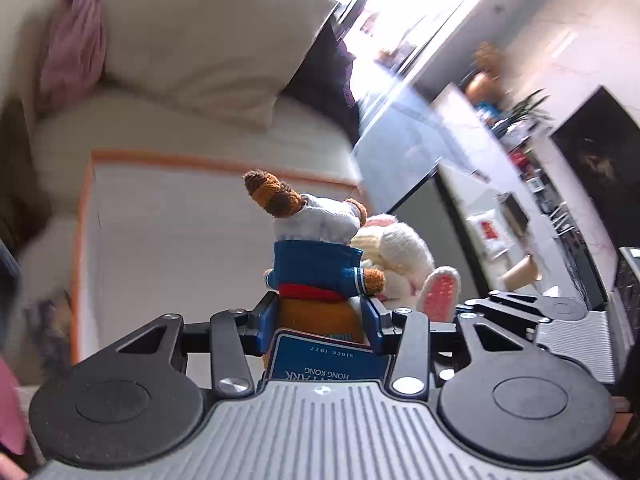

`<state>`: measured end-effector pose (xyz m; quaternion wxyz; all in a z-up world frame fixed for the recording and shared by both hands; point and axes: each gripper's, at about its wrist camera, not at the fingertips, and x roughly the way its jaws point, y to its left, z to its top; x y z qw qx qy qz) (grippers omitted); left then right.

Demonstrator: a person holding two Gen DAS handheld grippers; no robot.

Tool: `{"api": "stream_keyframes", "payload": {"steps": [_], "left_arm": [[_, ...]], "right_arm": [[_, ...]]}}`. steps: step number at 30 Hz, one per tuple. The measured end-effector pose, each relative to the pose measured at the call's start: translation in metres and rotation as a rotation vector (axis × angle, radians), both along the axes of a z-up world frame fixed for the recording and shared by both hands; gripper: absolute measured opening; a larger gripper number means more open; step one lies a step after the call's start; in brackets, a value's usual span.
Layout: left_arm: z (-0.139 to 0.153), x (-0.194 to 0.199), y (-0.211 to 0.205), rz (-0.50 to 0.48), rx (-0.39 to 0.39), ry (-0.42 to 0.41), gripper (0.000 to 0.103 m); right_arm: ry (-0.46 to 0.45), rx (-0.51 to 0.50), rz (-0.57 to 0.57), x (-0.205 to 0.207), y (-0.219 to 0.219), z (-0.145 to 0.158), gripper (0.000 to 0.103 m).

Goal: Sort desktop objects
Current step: 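Carry the duck and bunny over the orange box with both tools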

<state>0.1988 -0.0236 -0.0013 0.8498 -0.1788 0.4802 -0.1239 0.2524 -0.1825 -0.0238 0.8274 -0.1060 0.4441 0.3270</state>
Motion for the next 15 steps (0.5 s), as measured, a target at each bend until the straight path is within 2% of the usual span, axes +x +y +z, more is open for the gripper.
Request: {"api": "stream_keyframes", "payload": {"steps": [3, 8, 12, 15], "left_arm": [[-0.034, 0.02, 0.0, 0.014, -0.022, 0.09, 0.05], [-0.076, 0.038, -0.004, 0.026, -0.047, 0.204, 0.05], [-0.093, 0.044, -0.006, 0.032, -0.065, 0.256, 0.05], [-0.098, 0.046, -0.01, 0.032, -0.059, 0.277, 0.05]], "right_arm": [[0.1, -0.041, 0.011, 0.02, 0.004, -0.023, 0.043], [0.125, -0.146, 0.053, 0.025, 0.017, -0.041, 0.043], [0.169, -0.217, 0.09, 0.029, 0.029, -0.054, 0.045], [0.156, -0.267, 0.125, 0.031, 0.038, -0.06, 0.047]]}}
